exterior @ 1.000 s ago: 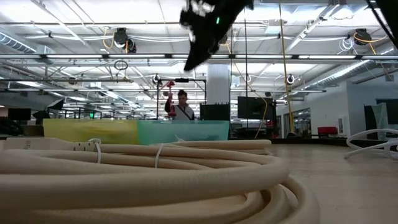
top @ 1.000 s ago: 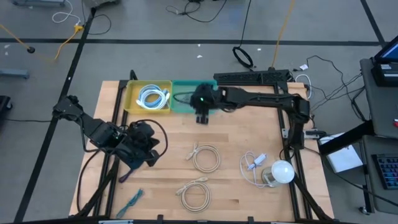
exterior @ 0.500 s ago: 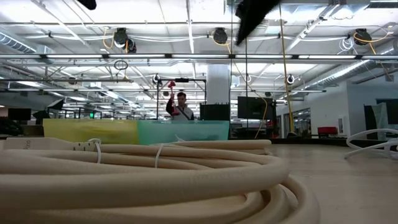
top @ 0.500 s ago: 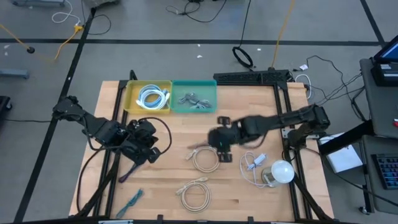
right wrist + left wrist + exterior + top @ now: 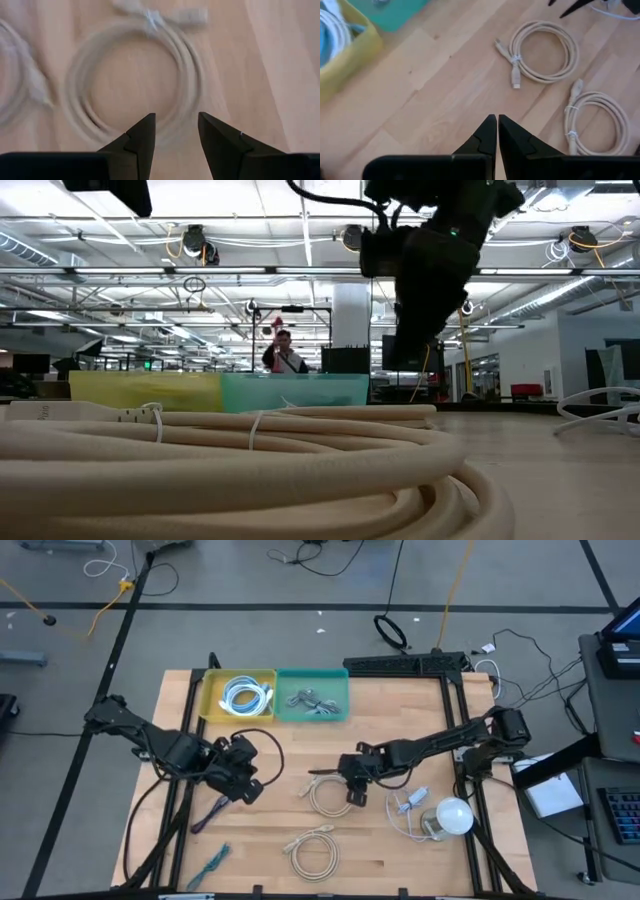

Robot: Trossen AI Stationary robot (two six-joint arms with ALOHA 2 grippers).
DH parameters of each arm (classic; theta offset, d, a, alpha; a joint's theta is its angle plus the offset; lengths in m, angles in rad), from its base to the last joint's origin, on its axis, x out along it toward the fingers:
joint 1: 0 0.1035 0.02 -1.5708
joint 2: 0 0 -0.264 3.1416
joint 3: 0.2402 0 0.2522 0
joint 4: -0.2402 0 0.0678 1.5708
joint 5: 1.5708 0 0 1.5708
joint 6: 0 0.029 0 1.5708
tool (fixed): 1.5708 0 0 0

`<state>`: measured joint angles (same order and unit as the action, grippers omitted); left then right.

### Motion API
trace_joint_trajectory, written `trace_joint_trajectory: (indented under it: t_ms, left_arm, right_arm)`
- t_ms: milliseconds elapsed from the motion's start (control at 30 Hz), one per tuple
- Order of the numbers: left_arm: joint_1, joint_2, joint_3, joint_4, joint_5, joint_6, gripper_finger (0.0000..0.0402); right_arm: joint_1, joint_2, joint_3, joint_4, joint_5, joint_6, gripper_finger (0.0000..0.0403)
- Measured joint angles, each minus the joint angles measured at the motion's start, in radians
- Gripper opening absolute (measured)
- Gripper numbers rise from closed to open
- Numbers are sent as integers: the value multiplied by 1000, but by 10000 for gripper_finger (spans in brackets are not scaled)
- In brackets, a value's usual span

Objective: Pick & Place USB Port
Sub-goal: Put the top brown HDMI cable into the yellow bin

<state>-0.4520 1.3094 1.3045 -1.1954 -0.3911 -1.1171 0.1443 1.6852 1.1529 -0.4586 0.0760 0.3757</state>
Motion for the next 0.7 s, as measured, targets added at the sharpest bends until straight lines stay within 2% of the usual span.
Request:
trace_joint_trajectory:
  t_ms: [167,367,633,700]
  left_arm:
    - [-9,0,-18,45,4,-9,19]
    - [-9,0,-18,46,0,-12,19]
    - [-9,0,-18,46,-14,-14,19]
    - [-9,0,-18,46,-18,-14,19]
  right_arm:
    - [-30,-2,-61,64,-2,-16,142]
    - [-32,-3,-144,185,-54,7,142]
    - [-31,16,-241,304,-57,88,142]
    - [-31,38,-253,359,-94,134,142]
